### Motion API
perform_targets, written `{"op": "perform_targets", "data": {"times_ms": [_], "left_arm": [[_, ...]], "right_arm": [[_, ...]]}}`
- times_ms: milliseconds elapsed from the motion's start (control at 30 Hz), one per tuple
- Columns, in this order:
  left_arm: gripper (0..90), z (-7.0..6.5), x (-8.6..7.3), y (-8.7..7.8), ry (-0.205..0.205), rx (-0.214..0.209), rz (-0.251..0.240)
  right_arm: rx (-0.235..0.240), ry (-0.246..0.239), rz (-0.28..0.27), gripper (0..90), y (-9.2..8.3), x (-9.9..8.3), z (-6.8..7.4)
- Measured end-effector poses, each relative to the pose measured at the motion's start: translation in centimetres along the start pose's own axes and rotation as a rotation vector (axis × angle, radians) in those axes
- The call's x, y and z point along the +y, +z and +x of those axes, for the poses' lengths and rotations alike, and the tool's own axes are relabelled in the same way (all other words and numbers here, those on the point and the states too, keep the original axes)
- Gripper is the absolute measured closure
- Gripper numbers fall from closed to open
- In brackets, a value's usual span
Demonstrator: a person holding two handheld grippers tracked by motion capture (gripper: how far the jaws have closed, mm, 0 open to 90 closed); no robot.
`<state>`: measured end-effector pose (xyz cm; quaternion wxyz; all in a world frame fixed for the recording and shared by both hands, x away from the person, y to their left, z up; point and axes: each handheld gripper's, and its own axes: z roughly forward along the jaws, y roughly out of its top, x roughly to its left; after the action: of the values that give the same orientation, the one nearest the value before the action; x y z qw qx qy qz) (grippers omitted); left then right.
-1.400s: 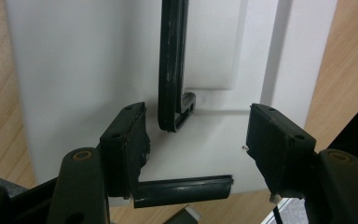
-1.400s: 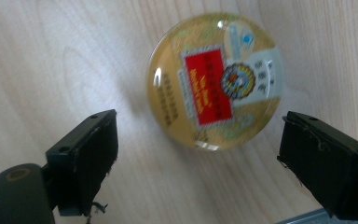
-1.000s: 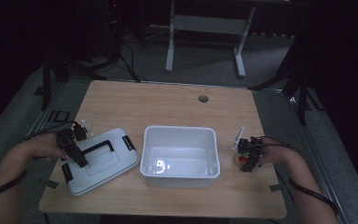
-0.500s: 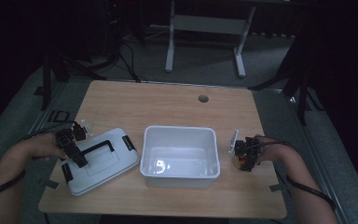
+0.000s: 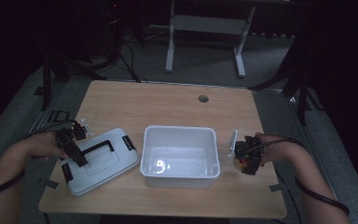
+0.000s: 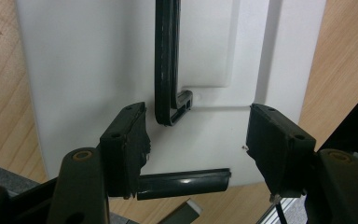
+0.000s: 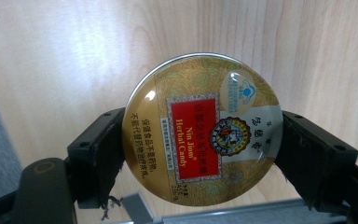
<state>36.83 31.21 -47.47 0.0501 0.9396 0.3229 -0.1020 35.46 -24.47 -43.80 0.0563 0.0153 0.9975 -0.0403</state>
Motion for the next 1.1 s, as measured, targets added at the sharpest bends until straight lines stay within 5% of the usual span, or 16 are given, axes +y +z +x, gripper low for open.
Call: {"op": "perform_targets", "data": {"times_ms": [167, 600, 1100], "left_arm": [[38.0, 0.0, 0.0, 0.0, 0.0, 0.005, 0.006], [37.9, -0.2, -0.2, -0.4, -0.001, 0.024, 0.016], [37.9, -0.2, -0.2, -0.8, -0.001, 0.029, 0.0]], "right_arm": [[-0.036, -0.036, 0.009, 20.2, -2.3, 0.9, 1.0], [-0.07, -0.127, -0.077, 20.2, -8.3, 3.4, 2.3], [-0.102, -0.18, -0.104, 20.2, -9.9, 8.5, 2.2]]}}
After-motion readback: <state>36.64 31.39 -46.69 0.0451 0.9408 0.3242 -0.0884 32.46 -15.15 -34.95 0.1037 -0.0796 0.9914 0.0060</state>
